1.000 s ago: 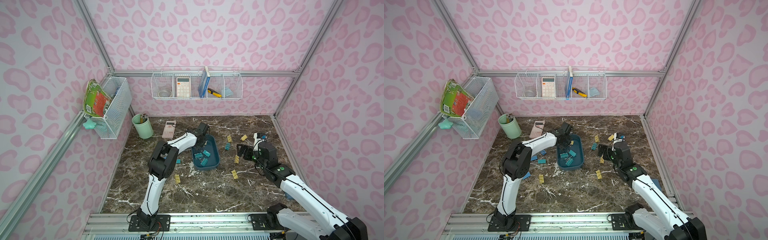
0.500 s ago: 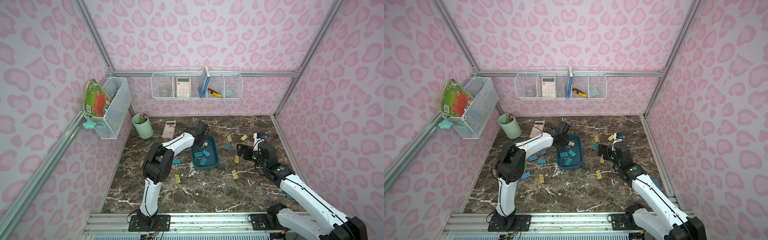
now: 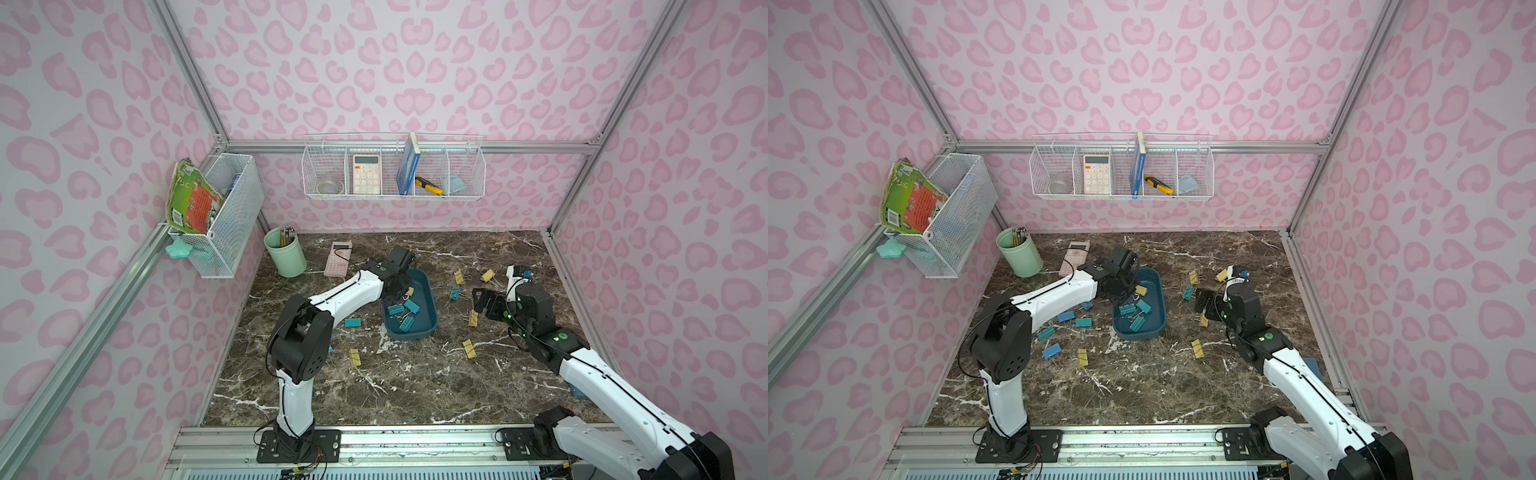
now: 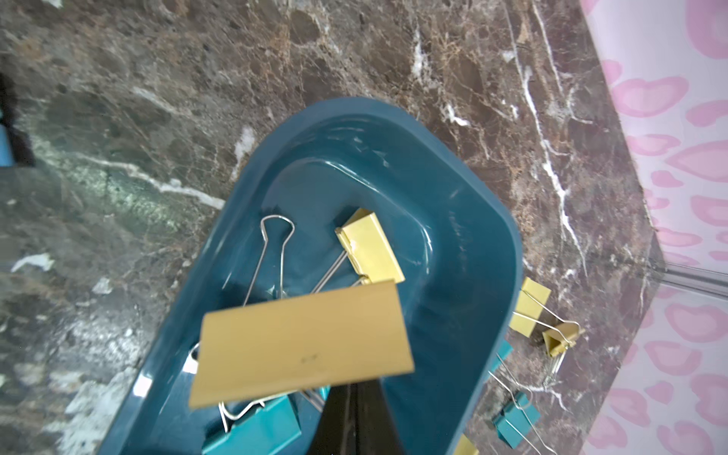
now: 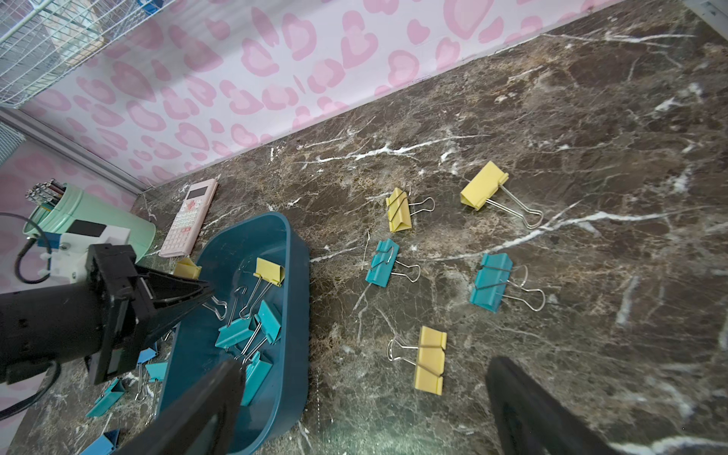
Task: Take out the binder clips from the storage box
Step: Pick up the binder clip from the storage box, then place the binder clip at the center of the board.
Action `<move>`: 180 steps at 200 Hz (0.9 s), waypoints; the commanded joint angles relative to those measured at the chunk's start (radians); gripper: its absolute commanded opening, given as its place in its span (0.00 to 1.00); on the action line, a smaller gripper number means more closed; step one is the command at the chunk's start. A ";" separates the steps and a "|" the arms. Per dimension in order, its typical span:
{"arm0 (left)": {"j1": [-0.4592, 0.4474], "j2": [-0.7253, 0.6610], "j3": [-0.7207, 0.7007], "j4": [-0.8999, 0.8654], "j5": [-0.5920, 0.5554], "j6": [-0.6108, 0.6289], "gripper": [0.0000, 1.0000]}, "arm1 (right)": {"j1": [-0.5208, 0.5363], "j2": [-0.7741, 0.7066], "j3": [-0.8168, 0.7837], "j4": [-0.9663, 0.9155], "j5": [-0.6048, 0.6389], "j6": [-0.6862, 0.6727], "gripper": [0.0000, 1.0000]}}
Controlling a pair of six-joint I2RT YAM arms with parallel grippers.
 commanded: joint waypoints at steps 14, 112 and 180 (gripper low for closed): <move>-0.002 -0.100 -0.065 -0.078 -0.018 0.013 0.00 | 0.009 -0.003 0.007 0.030 -0.020 0.024 0.99; 0.286 -0.430 -0.360 -0.231 -0.073 0.090 0.00 | 0.195 0.143 0.120 0.046 0.032 0.027 0.99; 0.529 -0.274 -0.317 -0.153 0.017 0.222 0.00 | 0.250 0.277 0.219 0.045 0.017 0.019 0.99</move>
